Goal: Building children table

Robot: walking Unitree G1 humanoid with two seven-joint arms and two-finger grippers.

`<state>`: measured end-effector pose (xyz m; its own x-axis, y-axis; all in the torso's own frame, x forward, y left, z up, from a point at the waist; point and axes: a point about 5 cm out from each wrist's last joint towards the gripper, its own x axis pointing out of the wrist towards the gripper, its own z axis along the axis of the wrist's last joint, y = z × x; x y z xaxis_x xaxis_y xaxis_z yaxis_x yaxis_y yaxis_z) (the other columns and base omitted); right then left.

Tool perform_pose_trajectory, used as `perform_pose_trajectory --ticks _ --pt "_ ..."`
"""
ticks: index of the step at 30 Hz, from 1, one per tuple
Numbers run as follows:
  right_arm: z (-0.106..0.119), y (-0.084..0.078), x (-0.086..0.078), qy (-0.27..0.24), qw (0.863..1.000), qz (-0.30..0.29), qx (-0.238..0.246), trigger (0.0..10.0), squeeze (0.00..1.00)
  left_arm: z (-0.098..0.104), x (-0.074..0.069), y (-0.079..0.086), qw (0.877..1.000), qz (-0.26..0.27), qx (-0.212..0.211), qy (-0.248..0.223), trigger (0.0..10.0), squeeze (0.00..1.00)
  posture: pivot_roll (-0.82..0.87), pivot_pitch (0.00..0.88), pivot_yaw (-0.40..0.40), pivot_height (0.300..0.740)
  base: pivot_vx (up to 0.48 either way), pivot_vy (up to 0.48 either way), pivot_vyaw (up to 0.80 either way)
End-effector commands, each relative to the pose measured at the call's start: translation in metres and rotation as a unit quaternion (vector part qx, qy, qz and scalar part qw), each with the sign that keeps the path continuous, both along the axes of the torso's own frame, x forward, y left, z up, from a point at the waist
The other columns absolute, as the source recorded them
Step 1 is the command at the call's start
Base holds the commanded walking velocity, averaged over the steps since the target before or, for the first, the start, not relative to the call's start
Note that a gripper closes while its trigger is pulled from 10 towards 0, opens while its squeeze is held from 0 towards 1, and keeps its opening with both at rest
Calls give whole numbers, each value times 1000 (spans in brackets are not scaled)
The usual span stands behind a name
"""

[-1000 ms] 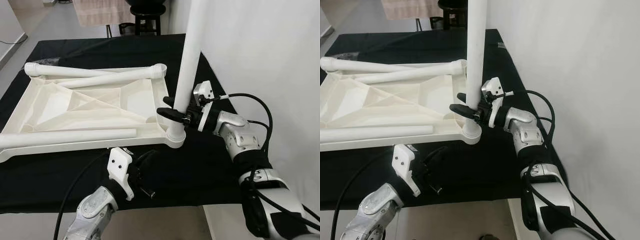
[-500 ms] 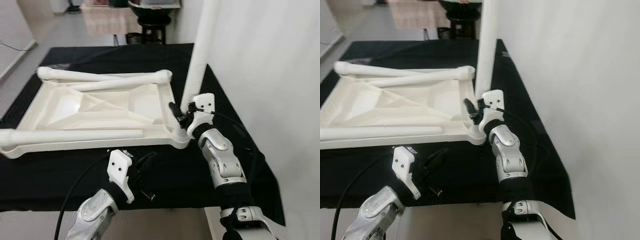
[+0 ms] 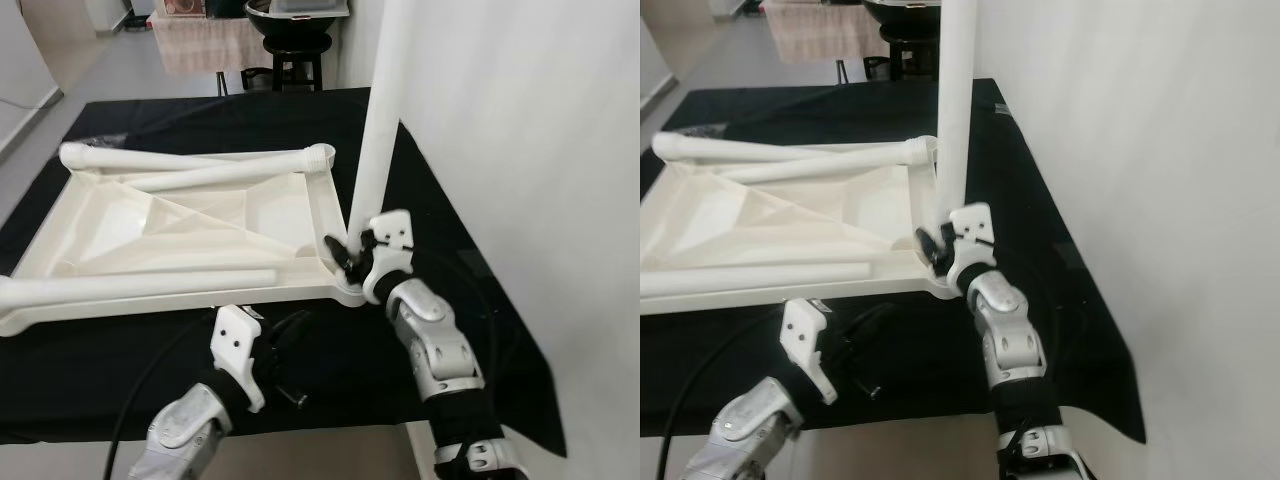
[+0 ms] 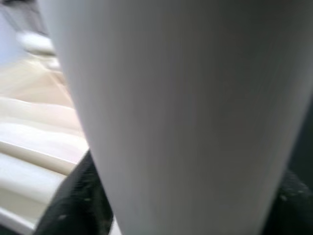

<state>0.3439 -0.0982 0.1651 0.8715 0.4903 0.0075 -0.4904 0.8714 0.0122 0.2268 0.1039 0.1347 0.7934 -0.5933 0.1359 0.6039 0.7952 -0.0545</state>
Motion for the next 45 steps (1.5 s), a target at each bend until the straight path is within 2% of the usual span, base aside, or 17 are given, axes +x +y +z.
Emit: perform_pose_trajectory --ticks 1,2,3,8,10,11,15,16,17,18,33,34,38,39,40,41,45 --pt "15 3 5 -30 998 56 24 10000 800 -5 0 1 1000 0 3 9 10000 0 50 117 -22 740 0 0 0" --pt "15 3 5 -30 998 56 24 10000 800 -5 0 1 1000 0 3 9 10000 0 50 117 -22 740 0 0 0" --pt "19 3 6 -38 995 89 27 10000 0 -5 0 1 1000 0 3 9 10000 0 50 117 -22 740 0 0 0" --pt "37 2 6 -78 965 251 0 10000 0 -5 1 0 1000 0 2 8 10000 0 54 115 -24 740 0 0 0" --pt "38 2 7 -77 962 261 -2 10000 0 -5 1 0 1000 0 2 8 10000 0 54 115 -24 740 0 0 0" --pt "37 2 6 -65 949 309 -14 10000 0 -5 1 -1 1000 -1 2 8 10000 0 60 111 -26 740 0 0 0" --pt "32 -1 11 -36 935 352 -33 10000 0 -5 1 -1 1000 -1 1 8 10000 0 63 110 -28 740 0 0 0" --pt "30 -2 12 -29 933 356 -35 8706 0 -4 1 -2 1000 0 1 8 10000 0 66 110 -31 740 0 0 0" --pt "30 -2 12 -29 933 356 -35 8706 0 -4 1 -2 1000 0 1 8 10000 0 66 110 -31 740 0 0 0" --pt "27 -4 17 -15 934 355 -31 0 0 -4 1 -2 1000 0 1 8 10000 0 67 111 -32 740 0 0 0" --pt "13 -32 26 -14 963 263 -52 0 0 -3 -2 -3 1000 -1 0 7 10000 0 78 121 -31 740 0 0 0" --pt "3 -46 24 -7 976 205 -69 0 0 -2 -2 -2 1000 -1 0 7 10000 0 75 126 -26 740 0 0 0" --pt "-27 -52 16 46 988 50 -136 0 0 -1 -2 -1 1000 -1 1 7 10000 0 80 129 -29 740 0 0 0" --pt "-27 -52 16 46 988 50 -136 0 0 -1 -2 -1 1000 -1 1 7 10000 0 80 129 -29 740 0 0 0" --pt "-33 -44 -1 80 993 -75 -52 0 0 1 -1 1 1000 -1 2 5 10000 0 72 141 -28 740 0 0 0" --pt "-36 -32 -14 96 991 -85 -28 0 0 2 -1 2 1000 -1 2 4 10000 0 66 142 -28 740 0 0 0" --pt "-36 -15 -28 96 992 -80 -19 0 0 4 0 2 1000 -2 2 3 10000 0 64 134 -27 740 0 0 0"
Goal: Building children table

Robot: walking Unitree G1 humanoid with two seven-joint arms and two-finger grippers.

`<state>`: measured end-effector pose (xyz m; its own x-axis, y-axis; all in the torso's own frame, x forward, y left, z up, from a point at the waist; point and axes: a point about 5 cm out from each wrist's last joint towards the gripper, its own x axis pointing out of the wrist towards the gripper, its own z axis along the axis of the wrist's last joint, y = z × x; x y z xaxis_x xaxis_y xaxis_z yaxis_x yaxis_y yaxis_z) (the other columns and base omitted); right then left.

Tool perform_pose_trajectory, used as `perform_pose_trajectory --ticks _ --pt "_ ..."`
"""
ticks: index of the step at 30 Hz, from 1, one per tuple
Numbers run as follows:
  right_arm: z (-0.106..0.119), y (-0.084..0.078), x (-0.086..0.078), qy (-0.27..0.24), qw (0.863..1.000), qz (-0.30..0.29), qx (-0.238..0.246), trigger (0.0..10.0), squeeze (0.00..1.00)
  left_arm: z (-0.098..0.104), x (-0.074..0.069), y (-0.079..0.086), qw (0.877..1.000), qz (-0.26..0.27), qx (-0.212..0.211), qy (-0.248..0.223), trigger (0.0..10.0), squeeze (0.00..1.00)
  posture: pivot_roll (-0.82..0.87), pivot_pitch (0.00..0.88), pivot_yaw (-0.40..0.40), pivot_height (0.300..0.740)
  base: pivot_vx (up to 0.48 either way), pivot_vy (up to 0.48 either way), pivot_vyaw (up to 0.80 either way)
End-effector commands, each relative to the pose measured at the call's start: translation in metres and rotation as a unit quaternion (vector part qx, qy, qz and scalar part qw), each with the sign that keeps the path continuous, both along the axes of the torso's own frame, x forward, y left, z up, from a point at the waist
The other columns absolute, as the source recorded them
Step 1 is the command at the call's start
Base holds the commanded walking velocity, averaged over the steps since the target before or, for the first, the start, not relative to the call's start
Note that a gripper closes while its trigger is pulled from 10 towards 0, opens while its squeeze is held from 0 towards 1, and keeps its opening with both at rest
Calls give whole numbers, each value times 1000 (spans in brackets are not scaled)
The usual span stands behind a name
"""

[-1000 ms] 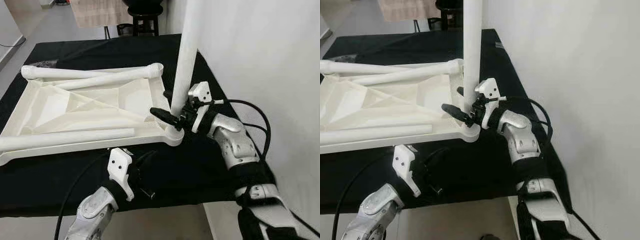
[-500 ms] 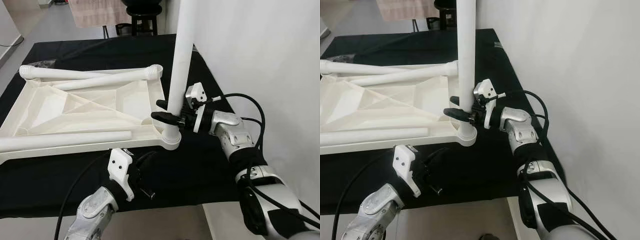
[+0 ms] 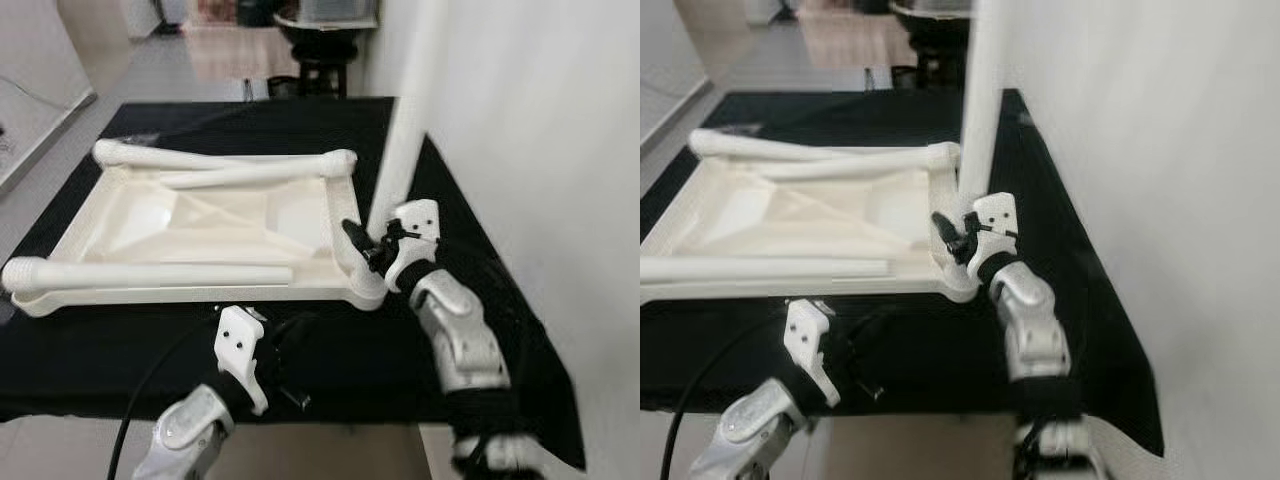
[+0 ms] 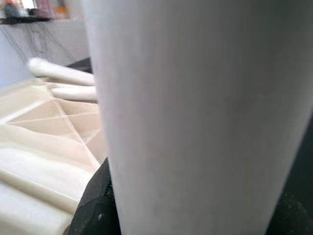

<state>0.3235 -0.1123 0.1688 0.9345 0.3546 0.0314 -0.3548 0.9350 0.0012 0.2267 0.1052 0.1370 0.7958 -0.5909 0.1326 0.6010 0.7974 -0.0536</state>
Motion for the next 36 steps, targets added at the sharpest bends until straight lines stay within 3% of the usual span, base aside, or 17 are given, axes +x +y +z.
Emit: perform_pose_trajectory --ticks 1,5,6,7,9,10,11,14,16,17,21,29,30,31,33,34,36 --pt "-35 7 -6 96 995 0 -16 0 0 1 0 0 1000 -3 1 2 10000 0 65 130 -24 740 0 0 0" --pt "-30 12 8 79 996 -2 -31 0 0 1 0 -2 1000 -3 1 2 10000 0 72 121 -30 740 0 0 0" --pt "-29 9 15 76 996 -11 -40 1333 0 1 0 -3 1000 -2 0 1 10000 0 74 121 -36 740 0 0 0" --pt "-26 8 17 71 997 -11 -41 10000 0 1 0 -4 1000 -2 0 1 10000 0 70 119 -39 740 0 0 0" --pt "-24 6 19 67 997 -10 -42 10000 0 0 0 -4 1000 -1 -1 0 10000 0 70 119 -39 740 0 0 0" --pt "-21 5 20 59 998 2 -38 10000 753 0 0 -4 1000 -1 -1 0 10000 0 65 116 -40 740 0 0 0" --pt "-14 6 20 53 998 15 -25 10000 1000 0 1 -4 1000 -1 -1 1 10000 0 65 114 -39 740 0 0 0" --pt "4 8 18 24 998 56 -4 10000 1000 -1 1 -4 1000 -1 -1 2 10000 0 67 111 -36 740 0 0 0" --pt "10 7 19 11 997 83 -1 10000 863 -1 1 -4 1000 -1 -1 3 10000 0 70 109 -36 740 0 0 0" --pt "16 7 20 -5 992 123 0 10000 0 -1 1 -4 1000 -1 -1 3 10000 0 70 109 -36 740 0 0 0" --pt "20 7 20 -14 989 148 1 10000 0 -1 2 -4 1000 -1 -1 3 10000 0 70 109 -36 740 0 0 0" --pt "21 -9 33 -15 951 302 -56 10000 0 -1 1 -5 1000 -2 -2 4 10000 0 80 100 -41 740 0 0 0" --pt "21 -12 37 -10 947 315 -57 4510 0 -2 0 -6 1000 -2 -2 5 10000 0 81 98 -42 740 0 0 0" --pt "22 -13 39 -8 946 320 -57 2118 0 -2 0 -6 1000 -3 -2 5 10000 0 81 98 -42 740 0 0 0" --pt "22 -13 39 -8 946 320 -57 2118 0 -2 0 -6 1000 -3 -2 5 10000 0 81 98 -42 740 0 0 0" --pt "23 -13 42 -4 944 325 -48 0 0 -3 0 -6 1000 -3 -2 5 10000 0 81 97 -43 740 0 0 0" --pt "24 -13 44 -1 944 327 -40 0 0 -4 -1 -6 1000 -3 -1 6 10000 0 76 96 -43 740 0 0 0"
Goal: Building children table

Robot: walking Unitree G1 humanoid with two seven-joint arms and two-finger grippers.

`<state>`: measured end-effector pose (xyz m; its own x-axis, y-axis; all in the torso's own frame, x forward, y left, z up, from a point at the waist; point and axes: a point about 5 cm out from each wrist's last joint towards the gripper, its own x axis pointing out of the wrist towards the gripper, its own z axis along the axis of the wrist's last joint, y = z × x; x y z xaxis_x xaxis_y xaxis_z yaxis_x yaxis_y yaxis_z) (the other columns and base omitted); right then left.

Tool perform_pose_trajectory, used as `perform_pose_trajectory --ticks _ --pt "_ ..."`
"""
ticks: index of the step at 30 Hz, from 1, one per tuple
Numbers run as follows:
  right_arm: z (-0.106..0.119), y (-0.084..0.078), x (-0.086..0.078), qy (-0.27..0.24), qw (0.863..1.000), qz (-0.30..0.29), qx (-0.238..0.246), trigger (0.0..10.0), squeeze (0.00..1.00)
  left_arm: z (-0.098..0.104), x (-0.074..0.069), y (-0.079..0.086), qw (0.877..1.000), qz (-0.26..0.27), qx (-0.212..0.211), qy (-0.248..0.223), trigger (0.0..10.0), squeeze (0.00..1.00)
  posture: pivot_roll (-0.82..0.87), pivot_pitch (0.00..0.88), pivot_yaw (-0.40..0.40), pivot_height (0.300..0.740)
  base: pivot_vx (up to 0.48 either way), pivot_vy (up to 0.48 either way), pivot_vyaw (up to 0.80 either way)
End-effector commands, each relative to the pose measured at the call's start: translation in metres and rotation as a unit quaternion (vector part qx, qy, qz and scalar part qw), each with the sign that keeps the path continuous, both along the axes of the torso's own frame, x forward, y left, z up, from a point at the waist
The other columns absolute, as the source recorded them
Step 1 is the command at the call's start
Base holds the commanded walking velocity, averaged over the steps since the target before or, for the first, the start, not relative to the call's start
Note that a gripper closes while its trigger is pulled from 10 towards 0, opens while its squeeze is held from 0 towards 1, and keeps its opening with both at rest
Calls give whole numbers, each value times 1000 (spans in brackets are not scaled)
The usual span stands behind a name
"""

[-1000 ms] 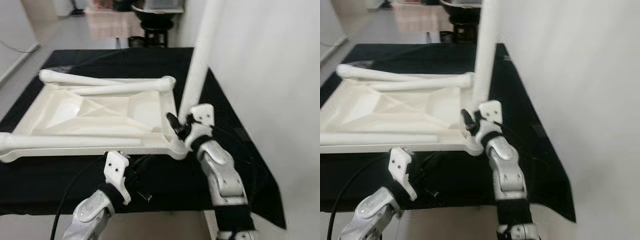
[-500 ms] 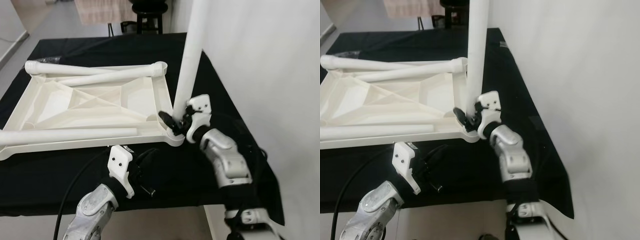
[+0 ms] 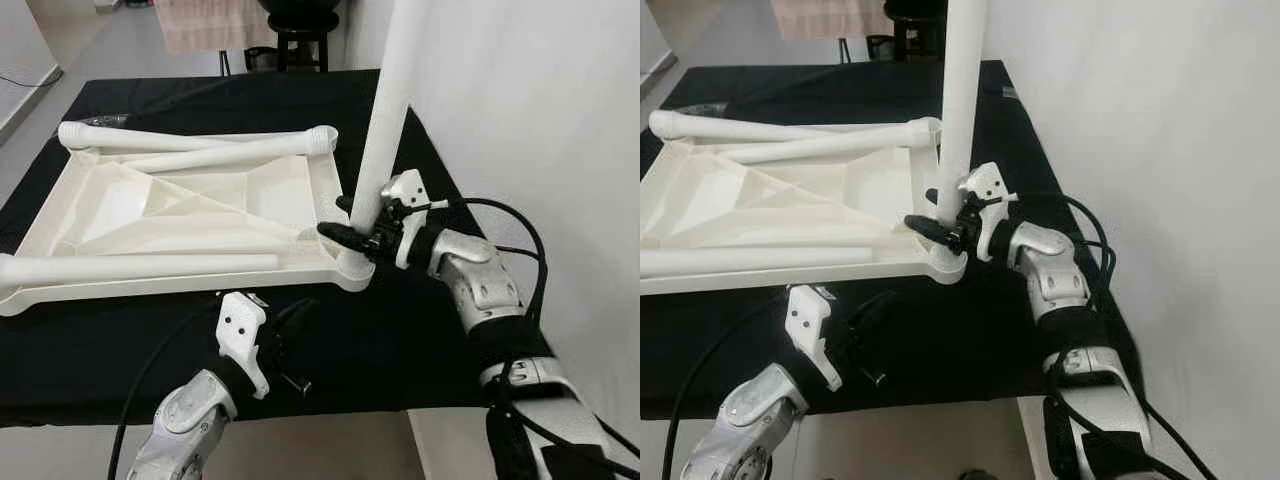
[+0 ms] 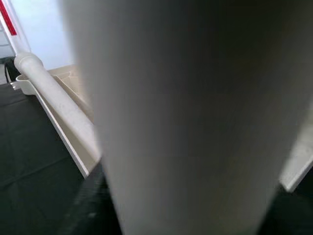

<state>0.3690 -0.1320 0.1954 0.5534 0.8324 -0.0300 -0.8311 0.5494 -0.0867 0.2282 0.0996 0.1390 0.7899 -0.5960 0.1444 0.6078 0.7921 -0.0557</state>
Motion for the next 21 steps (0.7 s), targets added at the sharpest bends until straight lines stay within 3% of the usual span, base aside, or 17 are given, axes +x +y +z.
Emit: perform_pose_trajectory --ticks 1,12,14,15,17,18,19,20,21 --pt "-1 6 1 11 1000 24 16 0 0 -7 -2 -1 1000 1 3 11 10000 0 76 96 -43 740 0 0 0" --pt "-15 -4 -3 15 1000 6 8 0 0 -7 -4 0 1000 1 1 13 10000 0 70 113 -39 740 0 0 0" --pt "-36 -7 -13 30 998 -50 -18 0 0 -7 -4 1 1000 0 1 13 10000 0 74 120 -40 740 0 0 0" --pt "-49 -6 -17 45 992 -117 -29 0 0 -7 -5 1 1000 0 1 13 10000 0 75 123 -40 740 0 0 0" --pt "-49 -6 -17 45 992 -117 -29 0 0 -7 -5 1 1000 0 1 13 10000 0 75 123 -40 740 0 0 0" --pt "-57 -4 -22 58 966 -251 -13 0 0 -6 -5 3 1000 0 1 13 10000 0 75 129 -39 740 0 0 0" --pt "-60 10 -35 80 951 -298 14 0 0 -5 -4 4 1000 0 2 13 10000 0 70 133 -29 740 0 0 0" --pt "-60 10 -35 80 951 -298 14 0 0 -5 -4 4 1000 0 2 13 10000 0 70 133 -29 740 0 0 0" --pt "-57 23 -45 72 947 -313 24 0 0 -4 -4 4 1000 0 3 12 10000 0 67 132 -24 740 0 0 0"
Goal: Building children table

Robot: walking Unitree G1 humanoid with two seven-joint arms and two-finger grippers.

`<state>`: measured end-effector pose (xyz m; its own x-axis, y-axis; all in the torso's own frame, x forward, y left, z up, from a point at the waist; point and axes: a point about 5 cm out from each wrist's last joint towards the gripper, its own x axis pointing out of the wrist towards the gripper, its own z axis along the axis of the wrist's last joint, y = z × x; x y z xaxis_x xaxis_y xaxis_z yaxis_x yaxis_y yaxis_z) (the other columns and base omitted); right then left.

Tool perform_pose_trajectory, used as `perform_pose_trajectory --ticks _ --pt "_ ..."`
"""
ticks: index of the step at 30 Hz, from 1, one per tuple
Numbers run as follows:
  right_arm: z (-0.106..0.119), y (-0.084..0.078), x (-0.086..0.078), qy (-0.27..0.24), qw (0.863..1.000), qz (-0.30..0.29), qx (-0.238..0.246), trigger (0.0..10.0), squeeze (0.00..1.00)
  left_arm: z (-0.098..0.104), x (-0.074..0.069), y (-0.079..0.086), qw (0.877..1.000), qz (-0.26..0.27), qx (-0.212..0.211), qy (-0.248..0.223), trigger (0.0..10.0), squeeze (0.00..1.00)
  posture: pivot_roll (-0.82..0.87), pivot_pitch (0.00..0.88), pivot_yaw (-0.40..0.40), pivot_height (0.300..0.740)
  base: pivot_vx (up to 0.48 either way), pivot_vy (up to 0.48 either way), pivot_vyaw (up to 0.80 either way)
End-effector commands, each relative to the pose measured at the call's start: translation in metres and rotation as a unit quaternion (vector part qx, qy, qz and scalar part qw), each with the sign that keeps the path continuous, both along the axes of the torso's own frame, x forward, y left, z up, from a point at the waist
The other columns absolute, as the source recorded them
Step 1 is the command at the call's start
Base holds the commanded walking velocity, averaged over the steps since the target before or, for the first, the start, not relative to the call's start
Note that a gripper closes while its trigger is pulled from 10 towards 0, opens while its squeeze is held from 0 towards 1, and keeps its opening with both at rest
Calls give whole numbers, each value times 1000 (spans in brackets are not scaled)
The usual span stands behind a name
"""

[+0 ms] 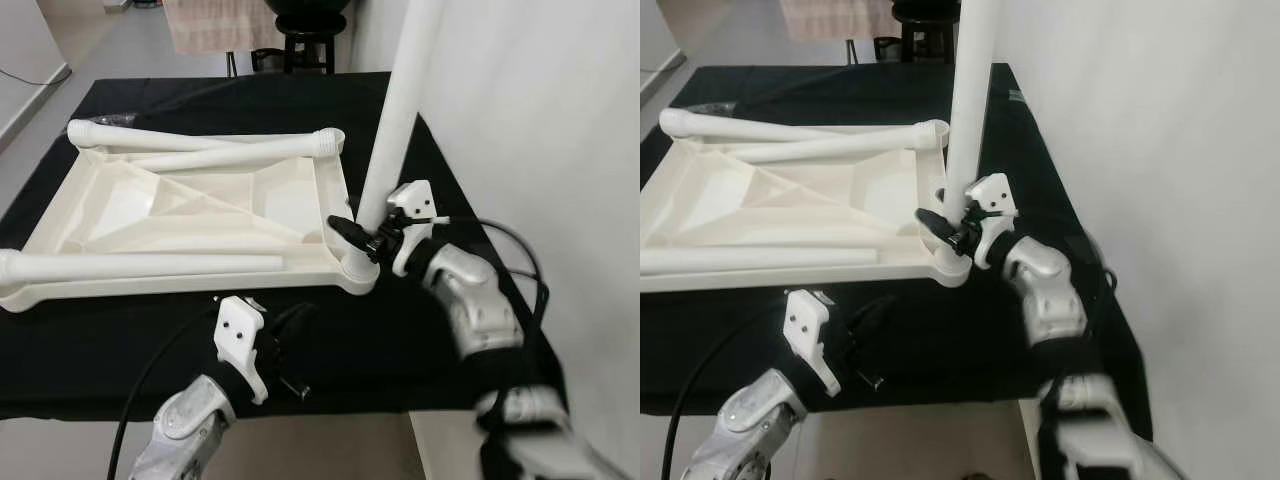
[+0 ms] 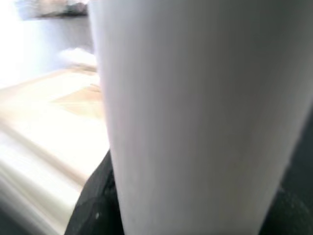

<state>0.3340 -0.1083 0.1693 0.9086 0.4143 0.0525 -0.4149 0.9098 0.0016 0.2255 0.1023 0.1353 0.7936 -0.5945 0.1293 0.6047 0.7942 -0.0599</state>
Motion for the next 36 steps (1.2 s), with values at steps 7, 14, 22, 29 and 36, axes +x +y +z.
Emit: perform_pose_trajectory --ticks 7,14,22,29,36 --pt "-23 17 -5 63 998 0 -23 0 0 0 -1 1 1000 -2 1 4 10000 0 70 126 -29 740 0 0 0" --pt "-10 15 6 53 997 51 -24 10000 1000 2 0 -1 1000 0 0 1 10000 0 61 123 -30 740 0 0 0" --pt "27 25 4 -21 966 251 -51 10000 0 1 1 -2 1000 -1 -2 2 10000 0 65 117 -35 740 0 0 0" --pt "33 14 15 -5 916 395 -71 10000 0 -1 1 -2 1000 0 -3 3 10000 0 73 111 -35 740 0 0 0" --pt "31 5 26 14 917 392 -65 0 0 -3 1 -2 1000 0 -4 5 10000 0 77 112 -39 740 0 0 0"
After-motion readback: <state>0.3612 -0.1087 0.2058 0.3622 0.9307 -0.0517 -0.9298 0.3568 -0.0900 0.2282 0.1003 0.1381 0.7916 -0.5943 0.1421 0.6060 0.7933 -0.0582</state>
